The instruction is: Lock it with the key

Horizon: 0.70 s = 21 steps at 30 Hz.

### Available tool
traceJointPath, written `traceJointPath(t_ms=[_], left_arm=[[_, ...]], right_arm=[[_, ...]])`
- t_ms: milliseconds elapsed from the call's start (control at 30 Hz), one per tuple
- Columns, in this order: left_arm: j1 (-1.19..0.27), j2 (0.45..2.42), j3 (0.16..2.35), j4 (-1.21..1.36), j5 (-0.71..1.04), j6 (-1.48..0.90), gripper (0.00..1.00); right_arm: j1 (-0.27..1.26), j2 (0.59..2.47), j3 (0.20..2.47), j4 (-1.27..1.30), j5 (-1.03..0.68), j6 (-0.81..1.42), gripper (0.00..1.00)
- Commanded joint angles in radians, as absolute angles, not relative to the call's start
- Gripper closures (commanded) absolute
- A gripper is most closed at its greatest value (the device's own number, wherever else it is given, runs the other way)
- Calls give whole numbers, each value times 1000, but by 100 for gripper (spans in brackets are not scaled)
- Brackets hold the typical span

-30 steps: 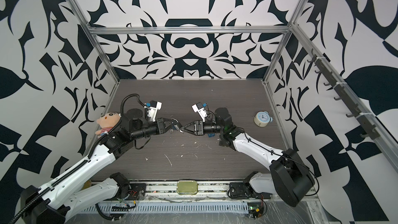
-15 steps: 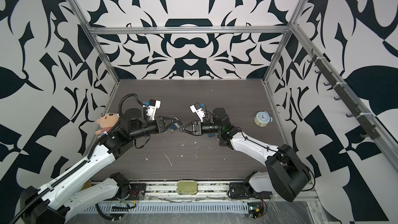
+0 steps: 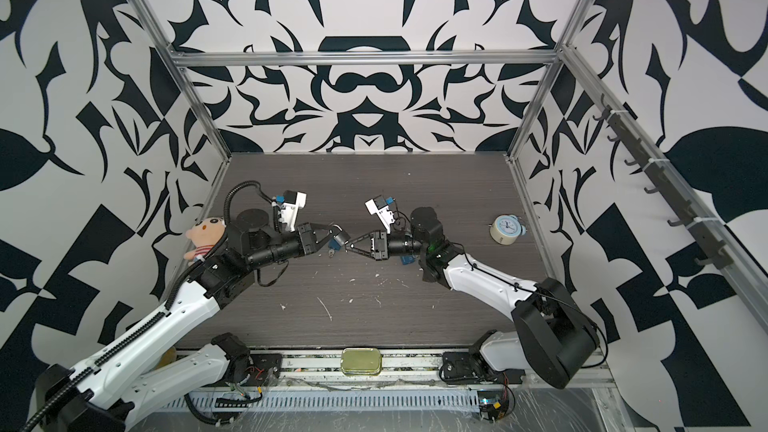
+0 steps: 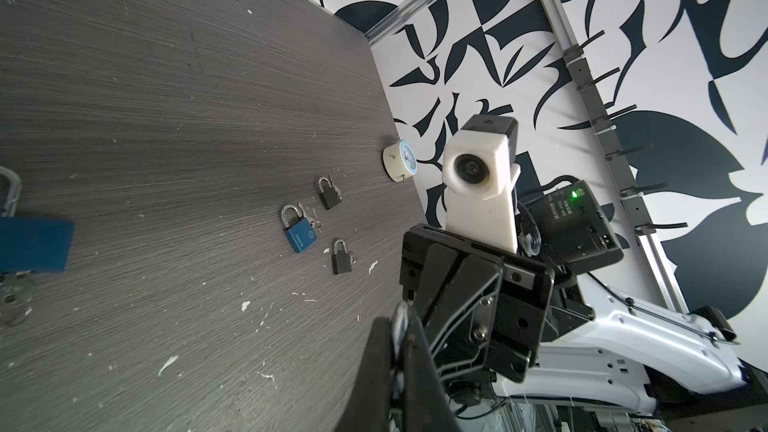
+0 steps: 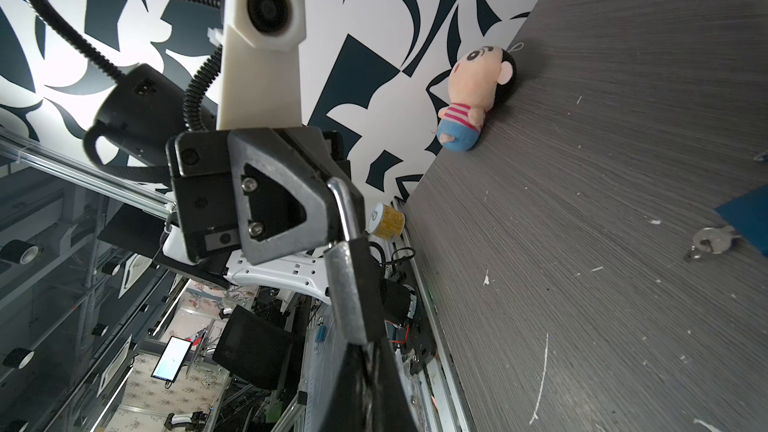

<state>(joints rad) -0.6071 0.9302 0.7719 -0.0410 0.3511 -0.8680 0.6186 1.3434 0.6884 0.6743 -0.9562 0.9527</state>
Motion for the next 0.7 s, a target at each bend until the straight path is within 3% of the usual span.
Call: traceJointPath(t_ms=[0, 267, 467, 667], left_arm=[[-559, 895, 788, 16, 333, -880, 100], [-512, 894, 817, 3, 374, -873, 100], [-512, 981, 802, -21, 451, -848, 100], [-569, 1184, 838, -88, 468, -755, 100]], right_arm=[[620, 1341, 660, 751, -958, 989, 100], [620, 1317, 623, 742, -939, 984, 100], [607, 1232, 658, 358, -770, 783, 100], [489, 1099, 608, 144, -677, 755, 100]])
